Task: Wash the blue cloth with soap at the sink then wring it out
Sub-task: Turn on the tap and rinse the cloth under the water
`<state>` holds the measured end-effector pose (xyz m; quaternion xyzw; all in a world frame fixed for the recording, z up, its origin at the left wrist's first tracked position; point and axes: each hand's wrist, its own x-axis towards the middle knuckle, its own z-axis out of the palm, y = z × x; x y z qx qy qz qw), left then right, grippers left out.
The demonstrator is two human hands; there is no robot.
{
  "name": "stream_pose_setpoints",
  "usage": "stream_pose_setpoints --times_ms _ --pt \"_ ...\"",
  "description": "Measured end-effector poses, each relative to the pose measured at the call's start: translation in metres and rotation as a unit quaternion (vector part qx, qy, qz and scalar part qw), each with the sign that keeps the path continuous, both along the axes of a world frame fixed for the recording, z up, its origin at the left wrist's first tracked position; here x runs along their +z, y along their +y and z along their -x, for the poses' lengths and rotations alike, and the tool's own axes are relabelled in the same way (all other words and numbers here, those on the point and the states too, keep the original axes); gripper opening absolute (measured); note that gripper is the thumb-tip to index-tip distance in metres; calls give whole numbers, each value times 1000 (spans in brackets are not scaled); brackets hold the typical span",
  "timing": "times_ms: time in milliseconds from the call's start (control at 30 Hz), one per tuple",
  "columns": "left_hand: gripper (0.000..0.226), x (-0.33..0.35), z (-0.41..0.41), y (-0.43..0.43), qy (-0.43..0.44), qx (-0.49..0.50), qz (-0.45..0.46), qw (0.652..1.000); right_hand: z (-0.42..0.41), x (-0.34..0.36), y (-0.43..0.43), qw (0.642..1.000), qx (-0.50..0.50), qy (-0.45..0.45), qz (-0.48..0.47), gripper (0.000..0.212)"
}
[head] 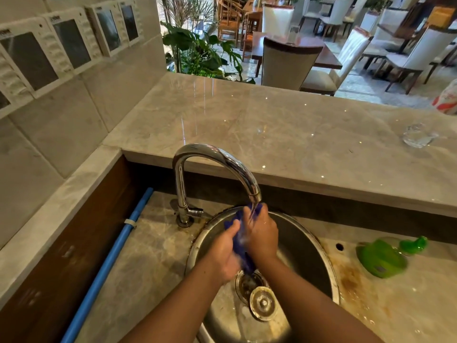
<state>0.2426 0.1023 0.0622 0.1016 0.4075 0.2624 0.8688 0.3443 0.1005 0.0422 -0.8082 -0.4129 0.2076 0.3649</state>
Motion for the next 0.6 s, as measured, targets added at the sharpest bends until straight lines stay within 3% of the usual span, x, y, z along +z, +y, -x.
stream_pose_setpoints --times_ms 100,233,333,433,500,600 --pt "43 -6 4 -7 5 4 -4 1000 -19 -2 9 997 -26 72 21 22" --pt "42 -6 7 6 7 40 0 999 -9 13 1 983 -39 163 -73 16" --pt "50 -2 10 21 1 35 17 999 15 20 -13 977 12 178 -116 16" --pt "46 5 1 17 -9 20 3 1000 33 18 -15 991 60 57 -108 16" --pt "50 3 -5 11 -11 -3 -10 1000 25 14 -4 995 15 -38 -87 25" --pt "53 -6 -5 3 -14 -29 0 999 -7 3 12 997 -28 -53 -38 25"
